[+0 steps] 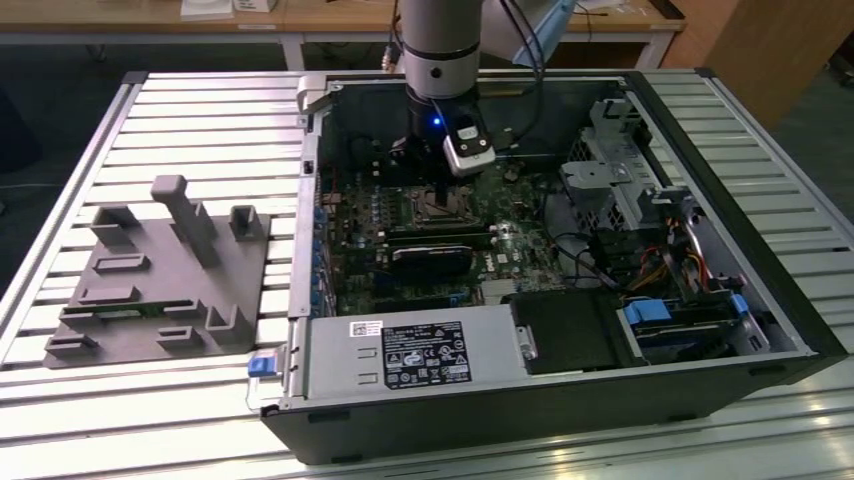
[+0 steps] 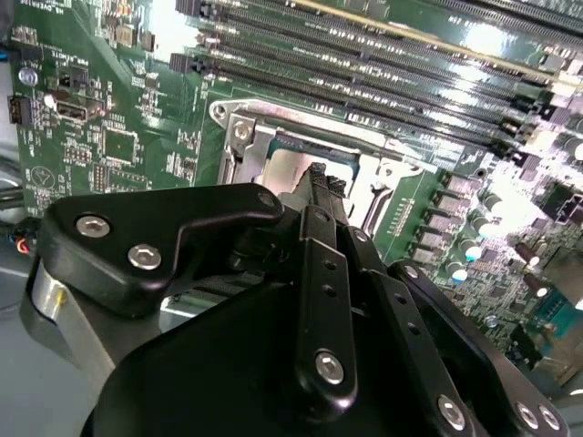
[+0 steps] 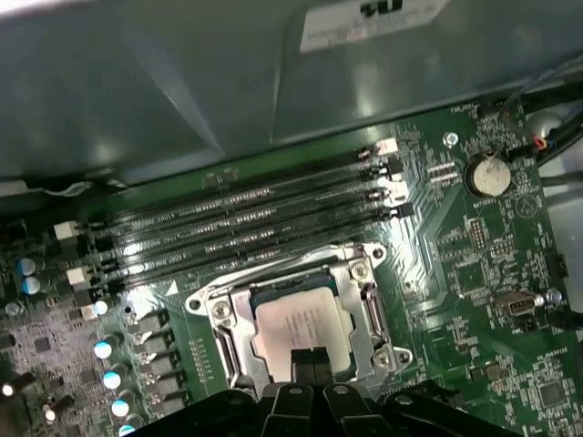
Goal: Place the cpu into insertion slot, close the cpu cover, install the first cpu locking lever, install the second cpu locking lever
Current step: 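Install the first cpu locking lever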
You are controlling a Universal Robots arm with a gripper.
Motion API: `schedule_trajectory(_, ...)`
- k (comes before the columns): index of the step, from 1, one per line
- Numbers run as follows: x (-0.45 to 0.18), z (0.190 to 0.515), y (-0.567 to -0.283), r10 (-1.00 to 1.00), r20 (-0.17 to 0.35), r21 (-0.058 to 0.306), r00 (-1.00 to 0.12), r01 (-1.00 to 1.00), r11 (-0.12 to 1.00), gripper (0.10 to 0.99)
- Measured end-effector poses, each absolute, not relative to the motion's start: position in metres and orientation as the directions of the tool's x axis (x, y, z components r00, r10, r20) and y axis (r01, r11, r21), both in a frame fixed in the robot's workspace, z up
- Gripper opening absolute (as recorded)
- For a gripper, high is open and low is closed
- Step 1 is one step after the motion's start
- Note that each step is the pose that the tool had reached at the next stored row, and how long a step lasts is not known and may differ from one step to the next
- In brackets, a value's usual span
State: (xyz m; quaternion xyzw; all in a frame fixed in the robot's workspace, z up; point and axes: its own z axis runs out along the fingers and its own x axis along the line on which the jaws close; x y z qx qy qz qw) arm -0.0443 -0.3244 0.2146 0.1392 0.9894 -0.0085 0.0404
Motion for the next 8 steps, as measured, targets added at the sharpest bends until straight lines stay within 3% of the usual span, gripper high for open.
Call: schedule_trajectory(8, -0.0443, 0.2151, -0.3244, 0.275, -0.082, -0.007, -0.958, 0.276, 0.961, 0.106)
